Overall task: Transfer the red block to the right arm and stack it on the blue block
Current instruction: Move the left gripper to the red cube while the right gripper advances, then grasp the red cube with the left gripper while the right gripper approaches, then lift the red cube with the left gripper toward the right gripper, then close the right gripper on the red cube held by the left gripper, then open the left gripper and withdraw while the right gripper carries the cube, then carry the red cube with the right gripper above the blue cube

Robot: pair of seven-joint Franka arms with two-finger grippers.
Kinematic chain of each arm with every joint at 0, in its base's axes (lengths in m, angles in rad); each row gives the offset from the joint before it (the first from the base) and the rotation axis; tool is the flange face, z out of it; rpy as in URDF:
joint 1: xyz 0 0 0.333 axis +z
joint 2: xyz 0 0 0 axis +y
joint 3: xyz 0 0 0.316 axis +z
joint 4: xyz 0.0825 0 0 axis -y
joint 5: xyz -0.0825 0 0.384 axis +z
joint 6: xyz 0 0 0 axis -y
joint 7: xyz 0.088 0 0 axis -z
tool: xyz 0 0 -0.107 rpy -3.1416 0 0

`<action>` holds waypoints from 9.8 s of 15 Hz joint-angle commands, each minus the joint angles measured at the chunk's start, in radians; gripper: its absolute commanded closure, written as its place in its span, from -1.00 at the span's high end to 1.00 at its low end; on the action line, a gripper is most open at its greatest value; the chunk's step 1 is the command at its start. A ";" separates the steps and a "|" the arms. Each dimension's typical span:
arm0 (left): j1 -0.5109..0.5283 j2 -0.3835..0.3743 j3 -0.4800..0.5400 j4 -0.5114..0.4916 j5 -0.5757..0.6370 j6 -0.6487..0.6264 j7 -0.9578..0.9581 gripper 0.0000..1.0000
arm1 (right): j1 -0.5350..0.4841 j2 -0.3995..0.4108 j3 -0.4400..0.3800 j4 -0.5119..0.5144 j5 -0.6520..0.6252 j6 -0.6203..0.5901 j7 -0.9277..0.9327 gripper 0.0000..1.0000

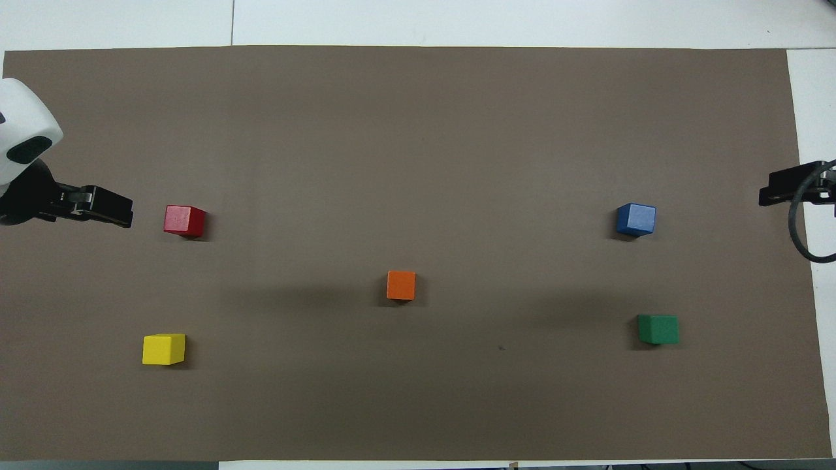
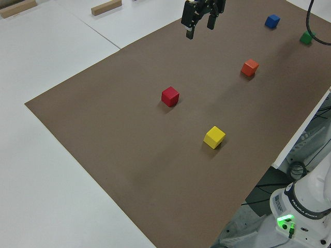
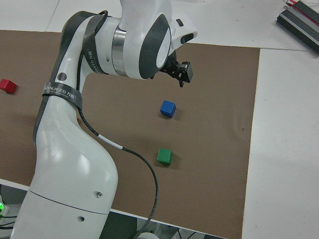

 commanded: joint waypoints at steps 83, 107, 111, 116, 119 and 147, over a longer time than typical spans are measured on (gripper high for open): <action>-0.356 -0.079 -0.181 -0.346 -1.028 0.845 -1.920 -1.00 | 0.232 0.560 0.064 -0.359 2.127 -0.624 -0.784 1.00; -0.466 -0.050 -0.179 -0.431 -1.042 1.075 -2.041 -1.00 | 0.241 0.555 0.066 -0.346 2.129 -0.585 -0.795 0.81; -0.465 -0.052 -0.178 -0.439 -1.042 1.073 -2.036 -1.00 | 0.243 0.543 0.064 -0.345 2.127 -0.535 -0.767 -1.00; -0.465 -0.052 -0.178 -0.440 -1.041 1.072 -2.030 -1.00 | 0.246 0.518 0.069 -0.346 2.127 -0.470 -0.770 -1.00; -0.459 -0.056 -0.175 -0.440 -1.036 1.069 -2.014 -0.62 | 0.245 0.518 0.069 -0.346 2.127 -0.470 -0.767 -1.00; 0.177 0.005 -0.167 -0.129 0.037 0.086 -0.261 1.00 | 0.050 0.245 0.055 0.106 0.327 0.209 0.103 -1.00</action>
